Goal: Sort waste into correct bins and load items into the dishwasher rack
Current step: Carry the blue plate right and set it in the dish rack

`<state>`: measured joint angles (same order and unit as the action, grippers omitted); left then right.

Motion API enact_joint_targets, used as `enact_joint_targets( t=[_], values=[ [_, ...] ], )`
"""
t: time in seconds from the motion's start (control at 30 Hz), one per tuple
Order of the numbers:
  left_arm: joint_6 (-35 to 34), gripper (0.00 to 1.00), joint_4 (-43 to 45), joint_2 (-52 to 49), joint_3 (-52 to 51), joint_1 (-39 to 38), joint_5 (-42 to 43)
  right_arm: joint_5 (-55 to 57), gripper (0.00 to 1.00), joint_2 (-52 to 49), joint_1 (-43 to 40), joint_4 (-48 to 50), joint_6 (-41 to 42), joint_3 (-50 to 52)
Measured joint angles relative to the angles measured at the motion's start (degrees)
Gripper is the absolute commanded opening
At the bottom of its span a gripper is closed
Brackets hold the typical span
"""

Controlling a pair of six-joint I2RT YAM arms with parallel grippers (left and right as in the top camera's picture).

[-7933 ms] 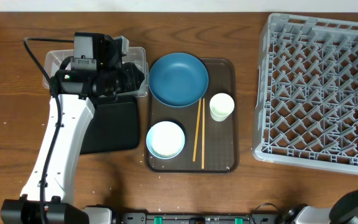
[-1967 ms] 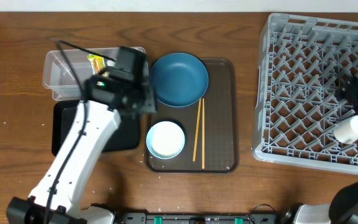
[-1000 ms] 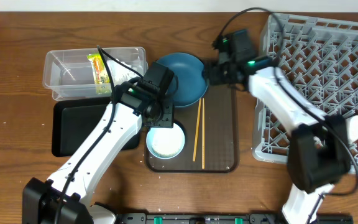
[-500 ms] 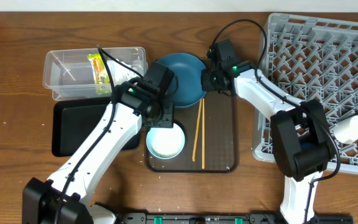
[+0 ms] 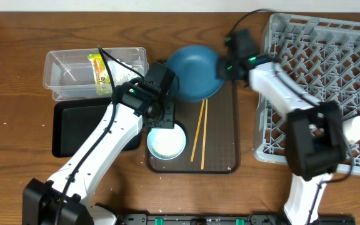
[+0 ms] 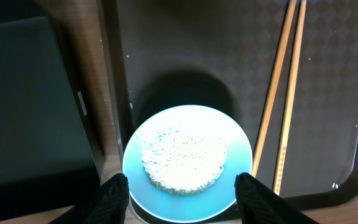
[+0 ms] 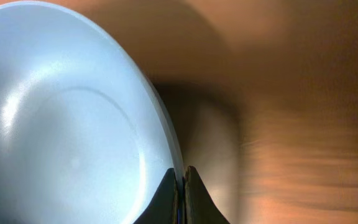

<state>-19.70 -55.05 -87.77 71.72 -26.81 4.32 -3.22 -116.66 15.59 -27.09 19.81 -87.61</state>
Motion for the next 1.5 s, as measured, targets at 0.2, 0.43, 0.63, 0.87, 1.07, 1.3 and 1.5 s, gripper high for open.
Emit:
enact_joint_targets(
  t=[0.2,0.43,0.63,0.87,1.07,1.3,1.5],
  values=[
    [0.0,0.58,0.1,0.0,0.0,0.0,0.0,11.2,0.01,13.1,-10.8,0.7,-8.1,-1.7],
    [0.0,0.58,0.2,0.0,0.0,0.0,0.0,33.2,0.01,21.5,-20.3,7.5,-24.0,-3.4],
    [0.0,0.58,0.4,0.0,0.0,0.0,0.0,46.4,0.01,19.8,-28.4,15.7,-36.3,-3.3],
    [0.0,0.58,0.4,0.0,0.0,0.0,0.0,54.1,0.01,17.6,-35.2,24.0,-46.7,-3.3],
    [0.0,0.58,0.4,0.0,0.0,0.0,0.0,58.2,0.01,12.2,-38.3,24.6,-50.9,-3.3],
    [-1.2,0.58,0.4,0.0,0.0,0.0,0.0,61.2,0.01,4.9,-38.4,25.5,-52.1,-3.3],
    [-1.5,0.58,0.4,0.0,0.0,0.0,0.0,64.0,0.01,4.2,-36.9,24.8,-51.8,-3.3]
  ],
)
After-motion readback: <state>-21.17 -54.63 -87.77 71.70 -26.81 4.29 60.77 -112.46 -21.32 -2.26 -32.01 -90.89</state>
